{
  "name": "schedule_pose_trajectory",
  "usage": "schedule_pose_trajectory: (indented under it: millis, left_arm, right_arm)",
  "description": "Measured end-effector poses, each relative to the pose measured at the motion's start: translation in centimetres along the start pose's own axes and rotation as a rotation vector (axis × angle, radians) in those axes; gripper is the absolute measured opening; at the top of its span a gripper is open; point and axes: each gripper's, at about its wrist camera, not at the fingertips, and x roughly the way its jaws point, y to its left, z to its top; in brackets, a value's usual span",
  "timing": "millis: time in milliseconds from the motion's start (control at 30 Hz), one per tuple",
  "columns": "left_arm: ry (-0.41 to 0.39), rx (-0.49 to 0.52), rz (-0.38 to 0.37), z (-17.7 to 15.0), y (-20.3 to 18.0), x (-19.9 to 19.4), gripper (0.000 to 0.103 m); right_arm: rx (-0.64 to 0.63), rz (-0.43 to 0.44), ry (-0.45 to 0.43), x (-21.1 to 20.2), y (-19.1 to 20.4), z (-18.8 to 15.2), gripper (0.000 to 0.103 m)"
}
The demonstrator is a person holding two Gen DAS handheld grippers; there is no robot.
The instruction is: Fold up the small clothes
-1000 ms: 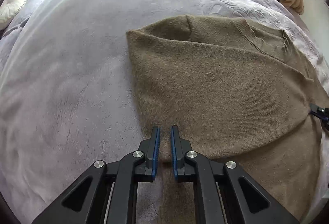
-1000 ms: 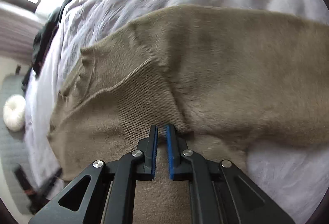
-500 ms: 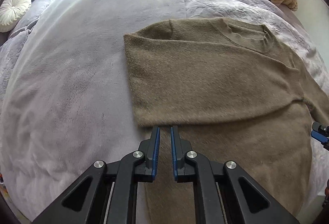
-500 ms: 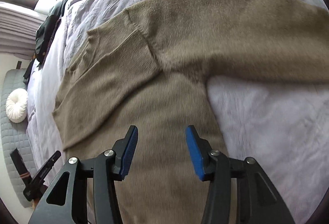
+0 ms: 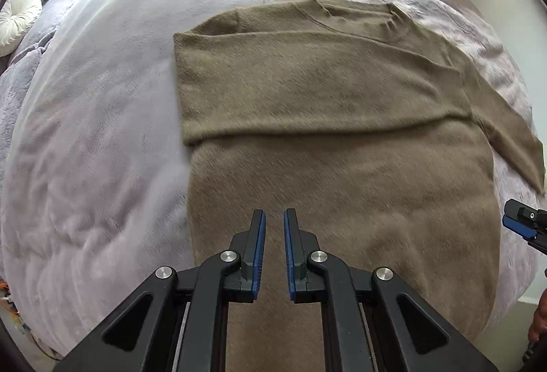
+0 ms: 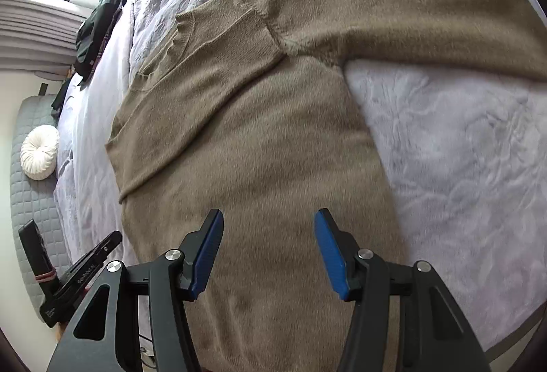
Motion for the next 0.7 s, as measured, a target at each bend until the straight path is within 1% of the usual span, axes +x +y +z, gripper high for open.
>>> schedule_pose_trajectory:
  millis: [33,67,100,133,200,233,267,300,467,533,700]
  left_arm:
    - [0.003,0.003,0.006,-0.1,-0.2,-0.1,0.038]
    - [0.009,0.004,0.017,-0.2,-0.5,-0.1,0.068]
    - [0.01,-0.002,0.041,-0.3,-0.7,-0.2,0.101]
    - [-0.016,-0.002,0.055,-0.7,-1.0,-0.8,0.101]
    - [-0.016,0.035,0.061,-0.8,-1.6,-1.1,0.101]
    - [-0.014,0.051,0.063,-0.9,-2.1,-1.1,0.101]
    - [-0.013,0.059,0.063,-1.0,-2.3,-1.3,0.101]
    - [-0.01,0.069,0.064,-1.1,-2.7,-1.4,0.101]
    - [-0.007,0.069,0.081,-1.2,-3.7,-1.6,0.101]
    - [-0.004,0.062,0.1,-1.2,-4.1,-1.6,0.101]
    - [0.017,0.072,0.068,-1.0,-5.6,-1.5,0.101]
  right_arm:
    - [0.004,0.003,0.002,-0.1,-0.1,-0.3,0.059]
    - [0.008,0.005,0.004,-0.2,-0.2,-0.6,0.059]
    - [0.013,0.007,0.004,-0.3,-0.3,-0.8,0.059]
    - [0.016,0.009,0.003,-0.4,-0.4,-1.0,0.06]
    - [0.021,0.012,0.001,-0.6,-0.6,-1.3,0.061]
    - [0.024,0.014,0.0,-0.7,-0.7,-1.5,0.065]
    - [0.027,0.018,-0.003,-0.7,-0.8,-1.5,0.074]
    - [0.029,0.023,-0.005,-0.8,-0.8,-1.6,0.076]
    - [0.043,0.049,-0.015,-1.3,-1.2,-2.0,0.076]
    - [0.053,0.058,-0.021,-1.4,-1.5,-2.1,0.076]
    - [0.088,0.069,-0.027,-1.7,-2.9,-2.2,0.076]
